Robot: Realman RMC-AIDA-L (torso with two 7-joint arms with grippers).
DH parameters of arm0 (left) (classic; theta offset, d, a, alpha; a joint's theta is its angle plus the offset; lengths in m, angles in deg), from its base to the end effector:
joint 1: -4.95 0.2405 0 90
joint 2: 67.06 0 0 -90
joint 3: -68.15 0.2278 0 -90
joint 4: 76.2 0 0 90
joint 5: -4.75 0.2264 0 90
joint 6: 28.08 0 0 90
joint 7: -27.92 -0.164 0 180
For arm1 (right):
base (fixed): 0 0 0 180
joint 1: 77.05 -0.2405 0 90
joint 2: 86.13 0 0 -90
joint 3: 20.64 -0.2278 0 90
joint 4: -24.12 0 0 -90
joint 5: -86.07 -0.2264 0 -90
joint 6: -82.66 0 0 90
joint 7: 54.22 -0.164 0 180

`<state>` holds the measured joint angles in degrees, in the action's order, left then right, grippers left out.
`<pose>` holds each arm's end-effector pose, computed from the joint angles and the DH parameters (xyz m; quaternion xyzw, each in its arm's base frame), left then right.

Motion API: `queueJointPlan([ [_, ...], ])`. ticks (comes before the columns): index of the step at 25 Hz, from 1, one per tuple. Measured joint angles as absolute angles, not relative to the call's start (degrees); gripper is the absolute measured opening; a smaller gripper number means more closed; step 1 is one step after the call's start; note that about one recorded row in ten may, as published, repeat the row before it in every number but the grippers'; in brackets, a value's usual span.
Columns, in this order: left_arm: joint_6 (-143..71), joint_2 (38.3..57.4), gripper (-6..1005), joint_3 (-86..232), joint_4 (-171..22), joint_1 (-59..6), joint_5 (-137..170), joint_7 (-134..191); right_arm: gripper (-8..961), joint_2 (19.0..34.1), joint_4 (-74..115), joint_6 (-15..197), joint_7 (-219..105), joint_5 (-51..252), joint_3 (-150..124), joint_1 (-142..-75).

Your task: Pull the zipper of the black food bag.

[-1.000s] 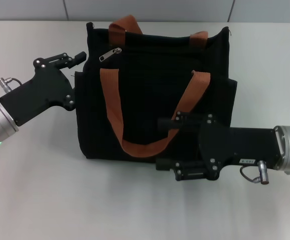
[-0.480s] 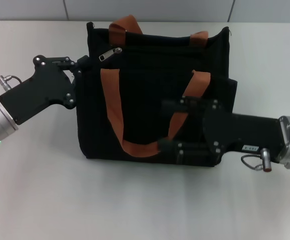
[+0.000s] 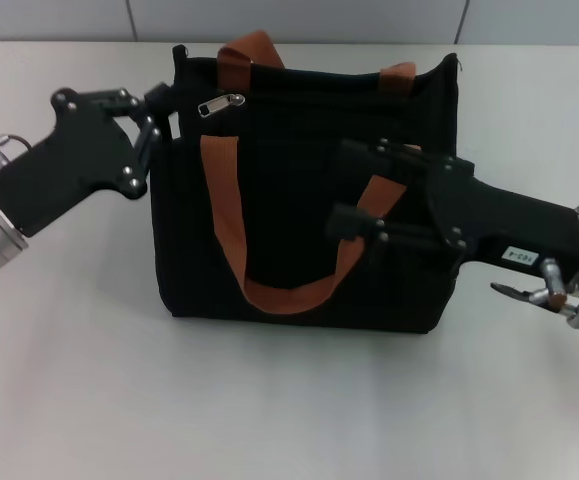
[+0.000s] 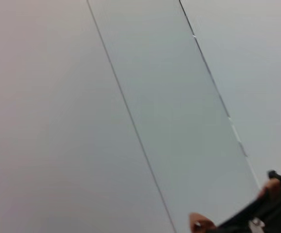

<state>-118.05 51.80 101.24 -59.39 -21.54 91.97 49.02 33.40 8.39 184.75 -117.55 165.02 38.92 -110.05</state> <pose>-0.2555 0.3253 0.0023 -0.8465 0.0431 -0.3420 0.4057 0.1743 0.2922 -0.0409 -0.8646 0.1513 0.4788 0.0158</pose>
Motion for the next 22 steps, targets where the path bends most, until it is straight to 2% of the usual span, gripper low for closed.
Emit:
queueJointPlan([
  [14,-122.15,51.93,21,101.40,-63.42,-22.75,90.96,41.76,789,33.23,9.03,177.72,-136.02,161.19,38.89,-115.23],
  [22,-123.92,51.94,21,101.20,-63.73,-22.52,90.97,41.49,788,33.14,3.25,173.36,-144.35,163.14,39.81,-116.61],
])
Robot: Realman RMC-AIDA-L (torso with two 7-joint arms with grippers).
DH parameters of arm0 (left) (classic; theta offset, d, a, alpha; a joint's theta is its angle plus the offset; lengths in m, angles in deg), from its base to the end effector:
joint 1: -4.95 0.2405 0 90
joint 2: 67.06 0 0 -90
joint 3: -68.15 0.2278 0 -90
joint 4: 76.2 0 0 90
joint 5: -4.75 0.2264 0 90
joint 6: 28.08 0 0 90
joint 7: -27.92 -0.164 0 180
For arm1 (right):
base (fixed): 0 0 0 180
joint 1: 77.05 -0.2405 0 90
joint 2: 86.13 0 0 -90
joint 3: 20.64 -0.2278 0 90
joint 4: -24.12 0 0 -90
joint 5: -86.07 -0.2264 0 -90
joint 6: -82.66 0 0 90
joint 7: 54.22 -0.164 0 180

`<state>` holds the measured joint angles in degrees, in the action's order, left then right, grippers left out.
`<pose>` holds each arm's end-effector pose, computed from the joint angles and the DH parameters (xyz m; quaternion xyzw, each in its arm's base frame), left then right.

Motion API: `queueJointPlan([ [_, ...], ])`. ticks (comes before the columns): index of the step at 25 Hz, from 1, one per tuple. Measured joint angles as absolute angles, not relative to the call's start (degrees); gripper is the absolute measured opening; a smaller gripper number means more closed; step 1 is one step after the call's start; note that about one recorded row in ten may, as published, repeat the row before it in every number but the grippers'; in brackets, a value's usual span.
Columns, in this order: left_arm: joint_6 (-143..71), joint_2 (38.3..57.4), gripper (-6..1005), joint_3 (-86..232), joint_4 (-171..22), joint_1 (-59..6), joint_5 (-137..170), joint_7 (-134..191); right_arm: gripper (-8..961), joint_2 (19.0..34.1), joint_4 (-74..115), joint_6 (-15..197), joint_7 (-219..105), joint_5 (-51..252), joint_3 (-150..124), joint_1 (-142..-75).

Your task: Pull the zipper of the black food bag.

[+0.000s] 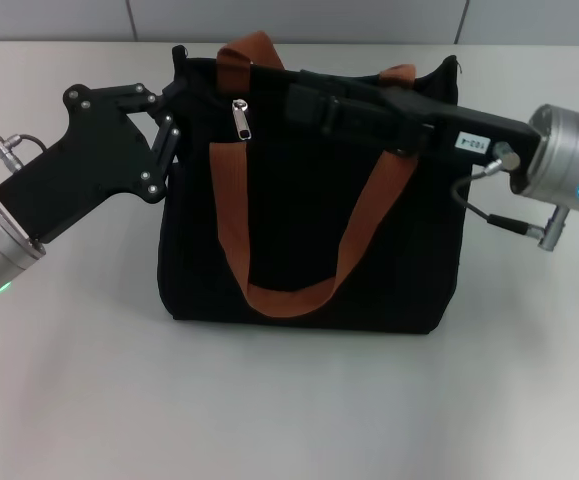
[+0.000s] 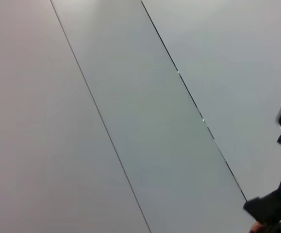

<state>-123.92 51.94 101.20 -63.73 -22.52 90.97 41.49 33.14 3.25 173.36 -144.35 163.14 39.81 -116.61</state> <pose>-0.2388 0.3122 -0.0048 -0.8275 0.0951 -0.3765 0.4056 0.1408 0.3474 -0.0391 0.8434 -0.3036 -0.4425 0.0261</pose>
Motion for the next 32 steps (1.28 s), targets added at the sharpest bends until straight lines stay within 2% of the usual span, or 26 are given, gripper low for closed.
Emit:
queueJointPlan([
  [8,-123.52,51.94,21,101.13,-64.28,-22.99,90.50,41.47,788,33.11,-1.38,170.46,-151.28,169.60,39.83,-118.47],
  [13,-123.43,51.94,21,101.10,-64.27,-23.09,90.29,41.45,733,33.11,-4.64,168.30,-155.64,172.55,39.83,-119.03],
  [19,-123.44,51.94,21,101.11,-64.25,-23.20,90.24,41.45,509,33.19,-7.88,166.32,-159.39,177.22,40.07,-120.71],
  [30,-123.84,51.94,21,101.12,-64.25,-23.49,90.18,41.46,358,33.13,-9.65,160.25,-164.98,179.24,45.37,-123.63],
  [32,-123.85,51.94,21,101.12,-64.25,-23.50,90.17,41.45,359,33.14,-10.21,159.76,-165.81,179.69,45.81,-123.76],
])
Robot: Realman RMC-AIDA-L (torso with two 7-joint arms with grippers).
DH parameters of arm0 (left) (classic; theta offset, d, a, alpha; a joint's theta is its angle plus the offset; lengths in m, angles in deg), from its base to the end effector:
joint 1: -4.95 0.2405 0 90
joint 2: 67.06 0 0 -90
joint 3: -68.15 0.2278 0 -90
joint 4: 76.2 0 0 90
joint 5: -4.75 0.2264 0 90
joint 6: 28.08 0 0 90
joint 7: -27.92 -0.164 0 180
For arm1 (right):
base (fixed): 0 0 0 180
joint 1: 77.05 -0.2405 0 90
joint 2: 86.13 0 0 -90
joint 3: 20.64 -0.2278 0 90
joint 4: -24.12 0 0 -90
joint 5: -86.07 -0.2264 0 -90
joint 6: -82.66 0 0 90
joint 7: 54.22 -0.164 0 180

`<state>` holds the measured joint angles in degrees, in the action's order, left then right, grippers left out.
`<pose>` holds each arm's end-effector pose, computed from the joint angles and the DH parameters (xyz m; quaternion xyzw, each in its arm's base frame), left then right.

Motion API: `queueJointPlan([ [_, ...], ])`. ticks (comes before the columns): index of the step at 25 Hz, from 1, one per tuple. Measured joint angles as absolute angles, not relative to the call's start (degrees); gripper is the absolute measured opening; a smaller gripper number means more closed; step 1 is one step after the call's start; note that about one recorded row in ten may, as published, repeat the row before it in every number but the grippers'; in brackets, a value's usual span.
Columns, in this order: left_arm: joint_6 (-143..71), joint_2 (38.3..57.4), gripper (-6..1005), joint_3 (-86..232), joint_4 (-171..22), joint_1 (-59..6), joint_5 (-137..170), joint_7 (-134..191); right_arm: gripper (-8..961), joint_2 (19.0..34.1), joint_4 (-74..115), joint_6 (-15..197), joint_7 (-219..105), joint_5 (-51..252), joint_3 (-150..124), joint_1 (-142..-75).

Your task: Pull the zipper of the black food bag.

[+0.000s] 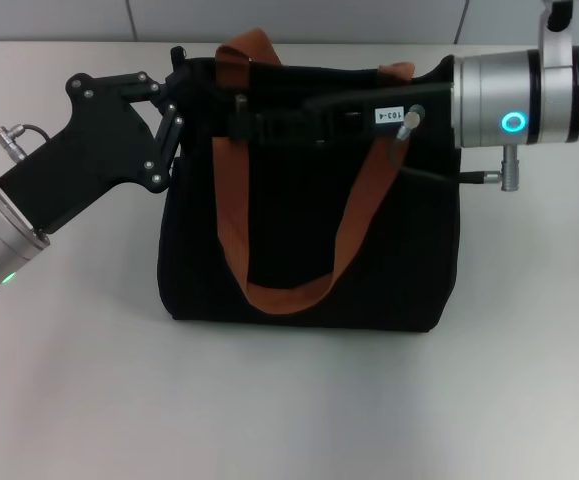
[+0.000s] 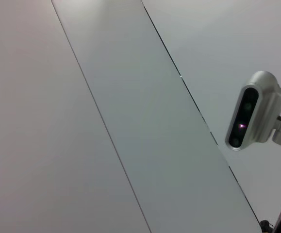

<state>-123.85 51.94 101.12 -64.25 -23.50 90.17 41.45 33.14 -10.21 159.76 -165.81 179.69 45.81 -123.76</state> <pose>-0.2338 0.3167 -0.0044 -0.8234 0.0966 -0.3828 0.4076 0.0995 0.3857 -0.0586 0.9061 -0.3292 -0.2652 0.0157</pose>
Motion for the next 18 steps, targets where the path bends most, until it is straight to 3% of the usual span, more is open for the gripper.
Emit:
queueJointPlan([
  [12,-124.30,51.94,21,101.12,-64.25,-23.61,90.18,41.28,353,33.29,-15.34,158.57,-169.77,182.20,47.22,-122.31],
  [18,-124.53,51.94,21,101.12,-64.25,-23.70,90.18,41.28,270,33.42,-18.00,158.30,-169.78,183.26,47.29,-120.79],
])
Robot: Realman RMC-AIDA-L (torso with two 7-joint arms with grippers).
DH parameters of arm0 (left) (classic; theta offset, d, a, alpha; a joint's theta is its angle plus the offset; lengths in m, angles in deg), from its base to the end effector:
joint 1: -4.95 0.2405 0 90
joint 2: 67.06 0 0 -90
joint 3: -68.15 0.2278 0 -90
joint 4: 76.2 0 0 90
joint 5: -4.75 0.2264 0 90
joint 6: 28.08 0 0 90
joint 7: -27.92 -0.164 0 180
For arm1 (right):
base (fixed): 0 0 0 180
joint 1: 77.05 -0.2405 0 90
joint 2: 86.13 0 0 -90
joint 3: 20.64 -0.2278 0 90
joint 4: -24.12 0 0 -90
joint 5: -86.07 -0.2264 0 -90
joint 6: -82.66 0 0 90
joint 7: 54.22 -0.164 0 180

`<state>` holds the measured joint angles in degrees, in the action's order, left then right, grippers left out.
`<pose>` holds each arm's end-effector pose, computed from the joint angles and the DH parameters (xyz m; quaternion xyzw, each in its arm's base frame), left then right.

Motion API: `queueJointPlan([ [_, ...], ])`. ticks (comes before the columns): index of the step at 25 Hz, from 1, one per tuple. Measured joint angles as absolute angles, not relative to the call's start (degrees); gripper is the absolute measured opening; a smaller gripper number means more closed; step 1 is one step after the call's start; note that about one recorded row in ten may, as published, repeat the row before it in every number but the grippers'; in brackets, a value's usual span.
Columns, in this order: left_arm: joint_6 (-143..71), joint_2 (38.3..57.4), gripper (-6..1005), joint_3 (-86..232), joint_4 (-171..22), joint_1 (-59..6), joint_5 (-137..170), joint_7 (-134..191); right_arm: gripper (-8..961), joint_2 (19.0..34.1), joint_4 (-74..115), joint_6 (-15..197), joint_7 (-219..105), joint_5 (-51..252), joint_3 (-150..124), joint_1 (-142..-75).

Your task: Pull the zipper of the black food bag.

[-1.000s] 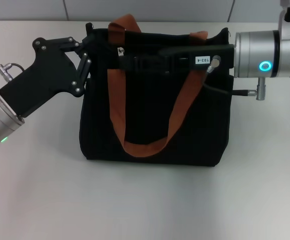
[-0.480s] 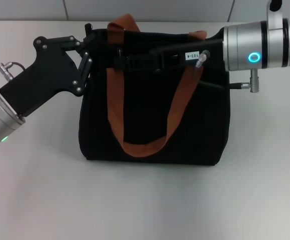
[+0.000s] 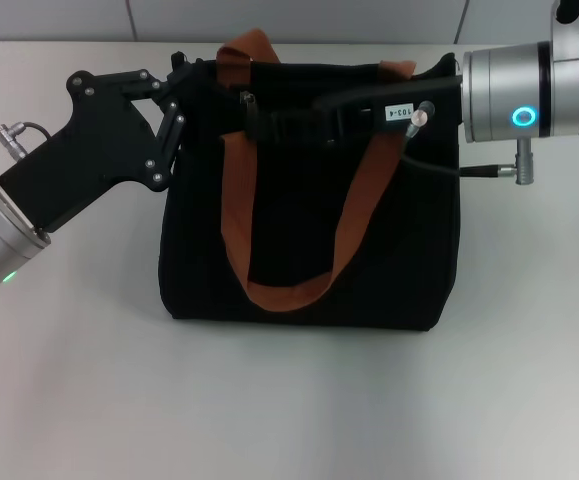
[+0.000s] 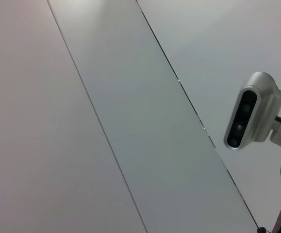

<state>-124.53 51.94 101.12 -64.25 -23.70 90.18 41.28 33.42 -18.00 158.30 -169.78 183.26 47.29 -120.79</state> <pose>-0.2314 0.3163 -0.0037 -0.8215 0.1022 -0.3875 0.4058 0.0998 0.3883 -0.0495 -0.9153 0.3204 0.2439 0.0117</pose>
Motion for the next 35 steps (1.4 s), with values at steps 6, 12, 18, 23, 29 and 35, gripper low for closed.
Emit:
queueJointPlan([
  [6,-124.84,51.94,21,101.51,-64.25,-23.78,90.17,41.28,272,33.51,-18.11,156.99,-169.77,182.95,49.75,-121.48],
  [12,-125.20,51.94,22,101.55,-64.24,-23.79,90.15,41.28,261,33.62,-19.40,156.38,-169.29,181.53,50.81,-121.22],
  [18,-125.38,51.94,22,101.51,-64.25,-23.64,90.15,41.28,83,33.62,-19.60,156.53,-169.25,181.39,50.91,-121.04],
  [23,-125.38,51.94,22,101.23,-64.25,-23.44,90.15,41.28,11,33.61,-19.91,156.51,-169.18,181.40,50.90,-120.46],
  [29,-125.38,51.94,22,101.16,-64.25,-23.29,90.15,41.28,-2,33.58,-22.21,156.33,-169.13,181.38,51.46,-118.54],
  [35,-125.37,51.94,22,101.11,-64.32,-23.16,89.80,41.28,3,33.61,-24.41,156.31,-169.47,181.30,51.51,-116.15],
])
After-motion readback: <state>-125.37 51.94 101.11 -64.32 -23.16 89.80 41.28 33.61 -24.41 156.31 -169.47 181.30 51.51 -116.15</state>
